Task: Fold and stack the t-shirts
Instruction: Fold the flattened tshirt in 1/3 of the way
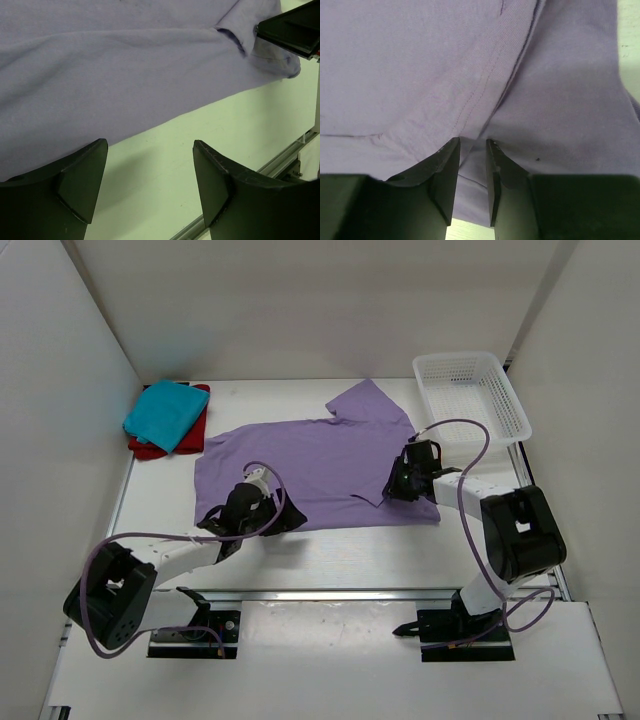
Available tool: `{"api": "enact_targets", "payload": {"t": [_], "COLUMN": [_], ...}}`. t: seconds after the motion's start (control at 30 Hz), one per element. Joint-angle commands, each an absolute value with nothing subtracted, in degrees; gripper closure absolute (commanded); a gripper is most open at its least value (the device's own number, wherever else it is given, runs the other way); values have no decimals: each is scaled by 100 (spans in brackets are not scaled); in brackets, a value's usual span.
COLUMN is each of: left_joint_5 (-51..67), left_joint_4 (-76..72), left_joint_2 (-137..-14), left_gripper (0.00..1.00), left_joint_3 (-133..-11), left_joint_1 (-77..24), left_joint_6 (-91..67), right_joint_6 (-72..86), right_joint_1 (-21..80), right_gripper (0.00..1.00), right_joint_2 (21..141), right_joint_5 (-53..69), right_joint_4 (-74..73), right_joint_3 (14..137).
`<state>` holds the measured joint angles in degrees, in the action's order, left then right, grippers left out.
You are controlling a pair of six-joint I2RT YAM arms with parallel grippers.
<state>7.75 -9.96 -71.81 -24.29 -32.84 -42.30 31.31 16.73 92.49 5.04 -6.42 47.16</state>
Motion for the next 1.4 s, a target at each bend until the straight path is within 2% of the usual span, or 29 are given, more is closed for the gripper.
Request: {"api": "enact_targets", "payload": {"t": [0.0,0.1,0.17,0.23,0.57,0.63,0.7,0.83,0.93,0.97,1.03,1.1,1.23,1.37], "left_joint_5": [853,783,791,782,861,853,809,756,694,668,668,668,659,913], "left_joint_4": [-1169,-1090,-1134,-1116,-1072,-1037,-915,-843,-826,-826,-878,-844,-633,-694], "left_joint_2": [-7084,-7014,-6996,-6996,-7057,-7014,-6970,-6803,-6837,-6916,-7109,-7452,-8217,-8980], "left_gripper": [20,20,20,20,20,21,21,20,19,20,19,19,20,21], "left_joint_3": [-2373,-2417,-2391,-2399,-2382,-2426,-2469,-2452,-2619,-2715,-3013,-3320,-3884,-3973], "left_joint_1": [-3243,-3261,-3252,-3252,-3322,-3287,-3278,-3208,-3277,-3322,-3453,-3454,-3384,-3401], "left_joint_6": [-4289,-4263,-4280,-4271,-4315,-4316,-4289,-4254,-4236,-4262,-4202,-4070,-3815,-3805], "right_joint_6": [3181,3181,3191,3252,3524,3778,3963,4228,3843,3667,3456,3218,2752,2619], "right_joint_1": [1609,1591,1669,1696,1829,1732,1662,1477,1590,1713,1897,2161,2610,2663], "right_gripper": [74,85,95,100,100,95,83,86,84,85,97,99,100,100], "right_joint_2": [9359,9421,9474,9509,9833,10002,10134,9784,9309,9125,8720,8561,8709,8912], "right_joint_5": [554,711,686,651,1054,1448,1756,2329,1769,1619,1136,890,11,-342], "right_joint_4": [-387,-334,-334,-282,-150,-54,225,755,529,423,229,141,-587,-764], "right_joint_3": [4808,4895,4922,5027,5949,6248,6293,5899,5503,5371,5073,4765,4720,4632]}}
